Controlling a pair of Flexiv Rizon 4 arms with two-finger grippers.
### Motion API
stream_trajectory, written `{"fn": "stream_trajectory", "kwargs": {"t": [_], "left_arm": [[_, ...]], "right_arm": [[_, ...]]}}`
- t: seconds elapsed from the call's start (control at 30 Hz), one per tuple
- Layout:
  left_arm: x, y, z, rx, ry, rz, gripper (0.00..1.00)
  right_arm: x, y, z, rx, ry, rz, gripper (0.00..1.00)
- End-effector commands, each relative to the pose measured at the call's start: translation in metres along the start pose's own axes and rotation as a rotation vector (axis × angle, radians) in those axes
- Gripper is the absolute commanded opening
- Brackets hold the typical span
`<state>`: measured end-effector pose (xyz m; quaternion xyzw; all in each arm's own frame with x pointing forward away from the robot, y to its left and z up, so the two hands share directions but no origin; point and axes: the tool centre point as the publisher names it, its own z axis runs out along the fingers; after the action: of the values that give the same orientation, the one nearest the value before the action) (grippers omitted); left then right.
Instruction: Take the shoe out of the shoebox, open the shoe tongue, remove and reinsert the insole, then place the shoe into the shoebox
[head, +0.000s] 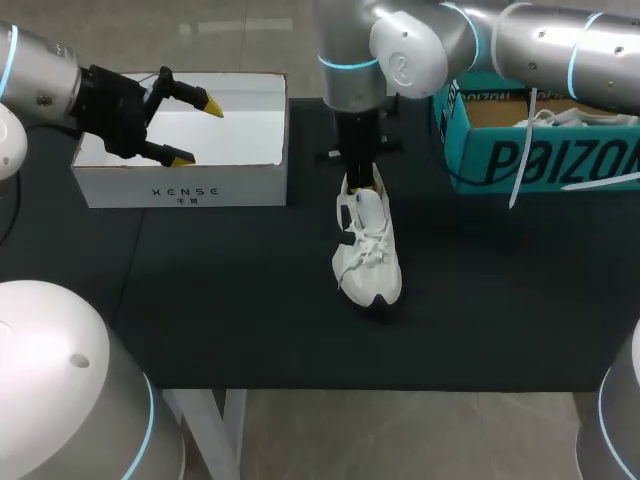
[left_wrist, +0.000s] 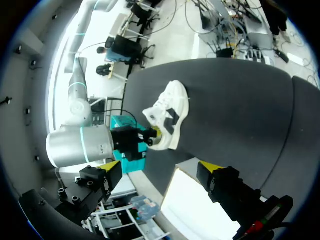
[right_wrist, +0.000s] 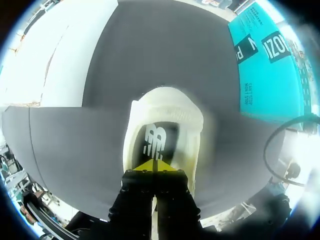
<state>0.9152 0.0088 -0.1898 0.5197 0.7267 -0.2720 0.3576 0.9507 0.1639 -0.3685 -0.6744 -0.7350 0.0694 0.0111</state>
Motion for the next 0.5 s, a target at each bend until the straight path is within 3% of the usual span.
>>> {"fn": "stream_trajectory", "kwargs": {"t": [0.03,0.43,0.5], "left_arm": [[0.0,0.0,0.0,0.0,0.004,0.001,1.0],[0.0,0.0,0.0,0.0,0.004,0.001,1.0],[0.0,0.0,0.0,0.0,0.004,0.001,1.0]], "right_arm": [[0.001,0.006,0.006,0.078,0.018,0.019,0.0],[-0.004,-0.009,0.008,0.12,-0.013,0.026,0.0],[-0.004,-0.012,0.007,0.127,-0.022,0.032,0.24]]}}
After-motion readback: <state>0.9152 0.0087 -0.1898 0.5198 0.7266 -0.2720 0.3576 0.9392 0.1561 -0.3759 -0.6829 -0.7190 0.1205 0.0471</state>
